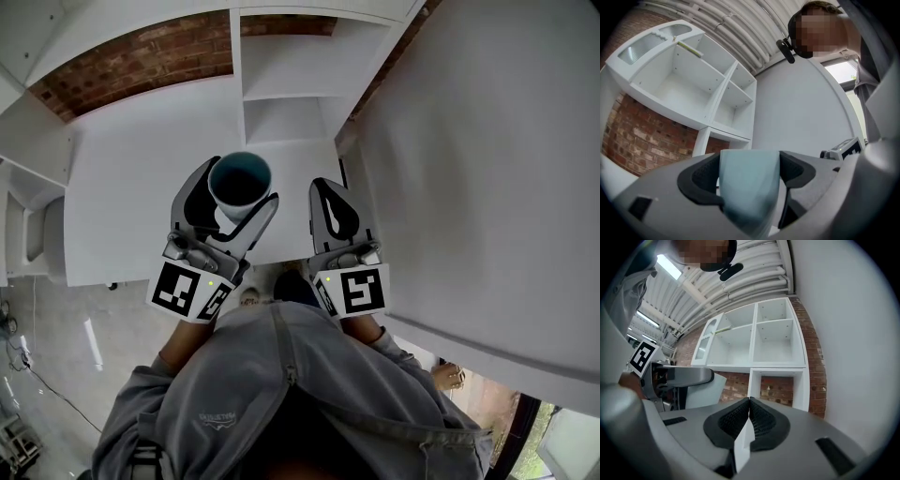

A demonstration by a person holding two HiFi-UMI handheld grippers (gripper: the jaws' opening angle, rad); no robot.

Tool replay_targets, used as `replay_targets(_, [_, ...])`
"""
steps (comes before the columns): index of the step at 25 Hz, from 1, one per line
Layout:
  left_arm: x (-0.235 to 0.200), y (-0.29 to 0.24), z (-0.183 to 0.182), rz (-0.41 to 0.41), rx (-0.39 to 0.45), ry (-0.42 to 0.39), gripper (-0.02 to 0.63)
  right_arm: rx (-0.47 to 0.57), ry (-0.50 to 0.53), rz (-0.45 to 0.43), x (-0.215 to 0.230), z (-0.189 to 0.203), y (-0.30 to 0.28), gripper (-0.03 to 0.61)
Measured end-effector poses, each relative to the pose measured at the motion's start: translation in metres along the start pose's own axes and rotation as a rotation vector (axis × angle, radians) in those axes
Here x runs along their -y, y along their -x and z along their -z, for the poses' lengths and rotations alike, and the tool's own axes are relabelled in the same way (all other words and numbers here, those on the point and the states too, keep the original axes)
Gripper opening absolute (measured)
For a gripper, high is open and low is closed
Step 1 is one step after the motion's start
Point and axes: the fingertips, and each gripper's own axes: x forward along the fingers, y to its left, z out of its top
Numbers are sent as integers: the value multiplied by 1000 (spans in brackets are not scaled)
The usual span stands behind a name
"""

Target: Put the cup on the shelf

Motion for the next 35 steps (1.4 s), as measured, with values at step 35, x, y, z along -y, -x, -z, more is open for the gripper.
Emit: replay_targets(35, [-18,-131,-5,-235,98,-104,383,36,-31,-287,91,15,-90,28])
